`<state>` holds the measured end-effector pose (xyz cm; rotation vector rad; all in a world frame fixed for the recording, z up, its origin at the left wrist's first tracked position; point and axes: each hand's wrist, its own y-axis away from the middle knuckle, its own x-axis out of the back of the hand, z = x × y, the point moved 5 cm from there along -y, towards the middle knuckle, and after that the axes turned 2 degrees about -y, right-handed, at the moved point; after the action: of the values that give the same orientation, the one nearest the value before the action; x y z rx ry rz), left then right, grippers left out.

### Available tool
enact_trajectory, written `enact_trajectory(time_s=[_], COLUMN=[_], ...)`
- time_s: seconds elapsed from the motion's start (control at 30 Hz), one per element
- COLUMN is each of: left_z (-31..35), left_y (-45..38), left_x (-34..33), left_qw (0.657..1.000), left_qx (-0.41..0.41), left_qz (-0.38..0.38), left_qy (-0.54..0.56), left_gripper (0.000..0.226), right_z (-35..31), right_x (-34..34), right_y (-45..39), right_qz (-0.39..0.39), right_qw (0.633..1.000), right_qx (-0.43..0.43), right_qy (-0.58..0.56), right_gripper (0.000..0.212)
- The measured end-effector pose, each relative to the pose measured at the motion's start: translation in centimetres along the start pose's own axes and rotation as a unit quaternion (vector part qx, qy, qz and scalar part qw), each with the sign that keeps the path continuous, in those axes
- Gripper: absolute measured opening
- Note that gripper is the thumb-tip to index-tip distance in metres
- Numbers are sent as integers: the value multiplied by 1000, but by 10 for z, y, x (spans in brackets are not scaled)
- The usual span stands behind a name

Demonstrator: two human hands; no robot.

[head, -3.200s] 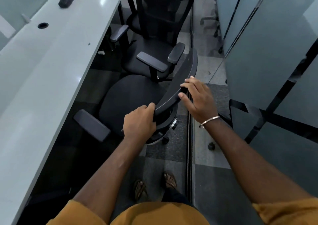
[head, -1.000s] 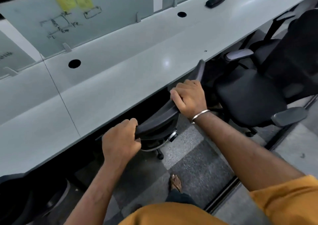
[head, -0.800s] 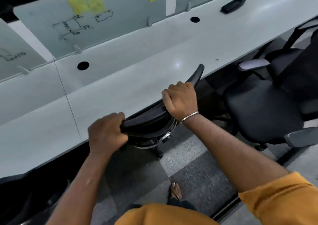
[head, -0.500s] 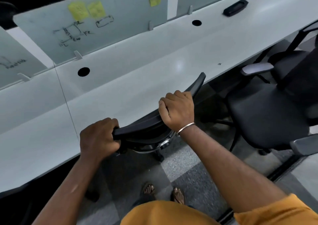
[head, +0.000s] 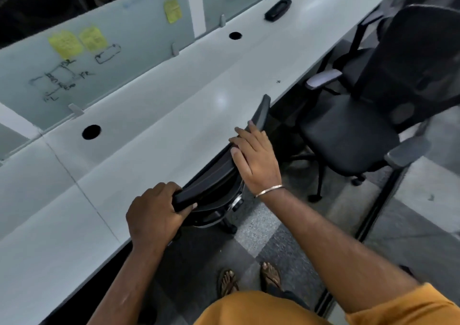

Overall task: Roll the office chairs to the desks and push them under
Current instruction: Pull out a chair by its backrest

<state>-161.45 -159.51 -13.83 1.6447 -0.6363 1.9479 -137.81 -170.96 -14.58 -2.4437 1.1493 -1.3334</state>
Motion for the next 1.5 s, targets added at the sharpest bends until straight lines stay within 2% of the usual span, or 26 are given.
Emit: enact_trajectory(time_s=[0.07,0.13,0.2,0.3,0.43,0.57,0.7,0.93,1.1,1.27,1.5], left_z=[4,18,47,107,180,233,292,404,455,489,546], left_y=[1,1,8,29,39,34,17,-3,-11,-38,-109], left_x=[2,2,3,1,-29,-70,-99,-123,-134,-152,-176], left_qw=[1000,997,985,948,911,897,894,883,874,866,859], left_qx=[-13,-63,-147,-269,-348,-367,-347,-348,-354,-362,-362], left_qz=[18,38,62,83,-17,-118,-194,-237,-261,-286,-296], left_qy=[21,35,66,151,221,216,207,207,207,193,209], left_gripper=[46,53,63,71,73,69,69,67,66,66,64], right_z=[-2,9,35,89,156,211,265,356,404,447,502], right_x=[8,17,28,50,86,126,181,280,329,351,370], right_y=[27,58,95,150,198,216,219,223,219,193,135], right_qz=[-30,-76,-99,-105,-137,-141,-116,-83,-53,-44,-90], right_qw=[998,996,992,974,937,920,906,896,884,875,862], right_qx=[-7,-34,-81,-198,-319,-365,-406,-436,-463,-482,-496], right_qy=[-48,-37,-7,7,30,30,4,27,36,36,42], right_gripper=[44,60,62,68,72,69,67,69,66,68,72])
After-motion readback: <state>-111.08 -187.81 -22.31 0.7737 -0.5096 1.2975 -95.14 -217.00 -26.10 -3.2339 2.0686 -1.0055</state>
